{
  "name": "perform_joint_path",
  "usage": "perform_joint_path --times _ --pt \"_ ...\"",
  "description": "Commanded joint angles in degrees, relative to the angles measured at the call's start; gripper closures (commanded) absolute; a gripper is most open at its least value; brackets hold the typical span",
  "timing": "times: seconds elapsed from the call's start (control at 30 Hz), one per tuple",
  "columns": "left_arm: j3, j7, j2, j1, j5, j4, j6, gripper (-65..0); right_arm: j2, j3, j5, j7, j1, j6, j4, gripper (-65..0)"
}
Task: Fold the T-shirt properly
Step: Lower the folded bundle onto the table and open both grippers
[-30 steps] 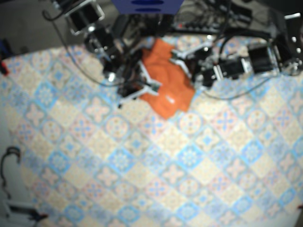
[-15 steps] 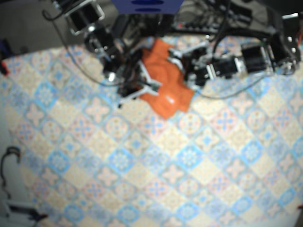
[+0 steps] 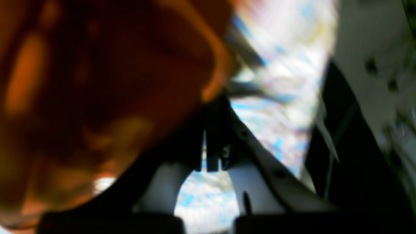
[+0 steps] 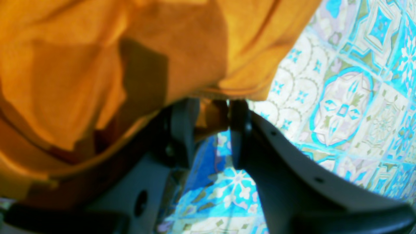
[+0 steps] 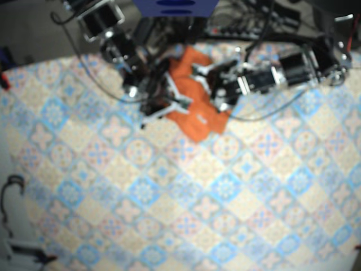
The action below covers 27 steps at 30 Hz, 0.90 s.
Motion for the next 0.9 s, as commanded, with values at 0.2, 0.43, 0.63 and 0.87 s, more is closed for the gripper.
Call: perform_joint_path --times 0.2,0.43,0.63,0.87 --pt "-2.5 -5.2 0.7 -1.8 6.1 0.3 2.2 0.0 -0.3 -0.5 1.6 0.3 -0.3 1.8 0.1 -19.2" --pt "-2.6 -5.2 2.6 -3.4 6.6 -0.1 2.2 0.0 -0.3 -0.5 1.6 0.3 -1.5 1.8 0.1 -19.2" --pt "-2.2 -5.2 4.3 -6.4 6.5 -3.0 2.2 0.0 -0.3 -0.5 1.5 0.3 -1.9 1.8 0.8 -19.2" --pt "-2.2 -5.2 4.9 -8.6 6.5 -3.9 2.2 0.0 -0.3 -3.9 1.5 -0.6 -2.3 1.8 3.2 -19.2"
